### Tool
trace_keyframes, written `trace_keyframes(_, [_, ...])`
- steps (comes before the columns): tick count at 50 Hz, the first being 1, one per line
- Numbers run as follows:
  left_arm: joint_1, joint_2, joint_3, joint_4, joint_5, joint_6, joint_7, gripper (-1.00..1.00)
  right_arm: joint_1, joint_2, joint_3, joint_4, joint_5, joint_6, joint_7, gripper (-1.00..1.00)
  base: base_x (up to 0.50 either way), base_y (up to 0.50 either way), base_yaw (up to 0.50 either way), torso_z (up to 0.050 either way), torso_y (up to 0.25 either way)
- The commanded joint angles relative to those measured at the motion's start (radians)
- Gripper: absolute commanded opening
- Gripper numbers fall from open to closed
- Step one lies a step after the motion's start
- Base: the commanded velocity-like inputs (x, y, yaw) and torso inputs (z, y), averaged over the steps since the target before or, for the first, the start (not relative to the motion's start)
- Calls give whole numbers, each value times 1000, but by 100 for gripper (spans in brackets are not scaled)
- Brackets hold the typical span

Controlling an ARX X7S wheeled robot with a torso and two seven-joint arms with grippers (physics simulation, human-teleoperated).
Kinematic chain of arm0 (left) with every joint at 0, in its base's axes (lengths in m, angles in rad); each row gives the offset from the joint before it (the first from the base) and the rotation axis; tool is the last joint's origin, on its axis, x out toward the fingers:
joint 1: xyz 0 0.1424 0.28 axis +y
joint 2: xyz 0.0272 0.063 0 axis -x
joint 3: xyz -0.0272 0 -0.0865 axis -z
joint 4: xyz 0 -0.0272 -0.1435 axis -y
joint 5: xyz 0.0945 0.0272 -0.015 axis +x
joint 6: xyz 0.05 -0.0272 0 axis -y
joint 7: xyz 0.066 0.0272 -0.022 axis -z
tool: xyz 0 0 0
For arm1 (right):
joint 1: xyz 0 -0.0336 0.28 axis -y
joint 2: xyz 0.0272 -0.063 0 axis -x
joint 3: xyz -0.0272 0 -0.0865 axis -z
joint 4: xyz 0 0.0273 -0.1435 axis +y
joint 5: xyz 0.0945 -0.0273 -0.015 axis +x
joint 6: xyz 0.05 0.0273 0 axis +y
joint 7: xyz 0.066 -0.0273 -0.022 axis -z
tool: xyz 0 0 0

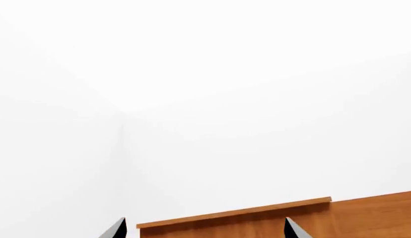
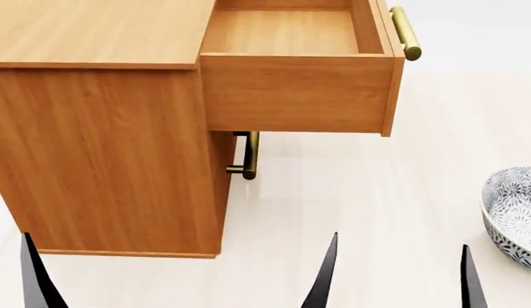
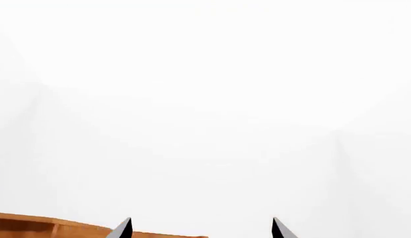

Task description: Put the bowl on top of the cabinet.

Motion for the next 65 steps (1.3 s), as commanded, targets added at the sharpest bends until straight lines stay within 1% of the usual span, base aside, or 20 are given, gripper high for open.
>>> trace_keyframes(1, [-1, -10, 0, 0, -7, 8, -8, 100, 8, 20, -1, -6, -44, 157, -57, 100, 0, 0, 0, 0, 0])
trace_keyframes(3, [-3, -12, -1, 1, -10, 4, -9, 100, 10, 40, -8, -2, -60, 240, -105, 100, 0, 0, 0, 0, 0])
trace_keyframes(5, [-3, -14, 0, 0, -11, 4, -12, 100, 16, 55, -2, 1, -103, 273, -112, 100, 0, 0, 0, 0, 0])
trace_keyframes(6, [-2, -15, 1, -1, -12, 5, -13, 100, 24, 65, 12, -3, -104, 327, -135, 100, 0, 0, 0, 0, 0])
trace_keyframes(9, [0, -18, 4, -2, -13, 5, -17, 100, 52, 82, 46, -8, -104, 423, -168, 100, 0, 0, 0, 0, 0])
trace_keyframes(12, [2, -21, 8, -2, -12, 5, -20, 100, 88, 104, 80, -15, -107, 498, -194, 100, 0, 0, 0, 0, 0])
trace_keyframes(14, [2, -23, 9, 0, -14, 3, -21, 100, 109, 127, 78, -3, -135, 541, -219, 100, 0, 0, 0, 0, 0])
trace_keyframes(15, [2, -24, 9, -2, -15, 3, -23, 100, 128, 131, 97, 1, -123, 603, -247, 100, 0, 0, 0, 0, 0])
trace_keyframes(18, [2, -26, 10, -2, -16, 3, -27, 100, 149, 155, 111, 20, -145, 665, -270, 100, 0, 0, 0, 0, 0])
trace_keyframes(28, [4, -34, 20, 3, -13, -4, -34, 100, 190, 182, 151, 78, -140, 731, -279, 100, 0, 0, 0, 0, 0])
trace_keyframes(38, [0, -41, 28, -5, -15, -4, -44, 100, 253, 244, 171, 149, -175, 811, -312, 100, 0, 0, 0, 0, 0])
trace_keyframes(42, [1, -43, 33, -7, -13, -4, -47, 100, 291, 268, 150, 182, -194, 812, -325, 100, 0, 0, 0, 0, 0])
trace_keyframes(46, [2, -45, 35, -4, -15, -9, -49, 100, 326, 295, 119, 197, -204, 846, -385, 100, 0, 0, 0, 0, 0])
trace_keyframes(53, [2, -50, 41, -6, -12, -9, -55, 100, 391, 317, 90, 242, -205, 872, -437, 100, 0, 0, 0, 0, 0])
trace_keyframes(55, [2, -51, 42, -5, -12, -10, -57, 100, 416, 330, 58, 284, -213, 872, -466, 100, 0, 0, 0, 0, 0])
trace_keyframes(61, [-1, -55, 46, -8, -13, -12, -62, 100, 458, 345, 24, 350, -219, 850, -482, 100, 0, 0, 0, 0, 0])
trace_keyframes(65, [-1, -57, 48, -6, -14, -14, -65, 100, 474, 352, 15, 393, -212, 867, -510, 100, 0, 0, 0, 0, 0])
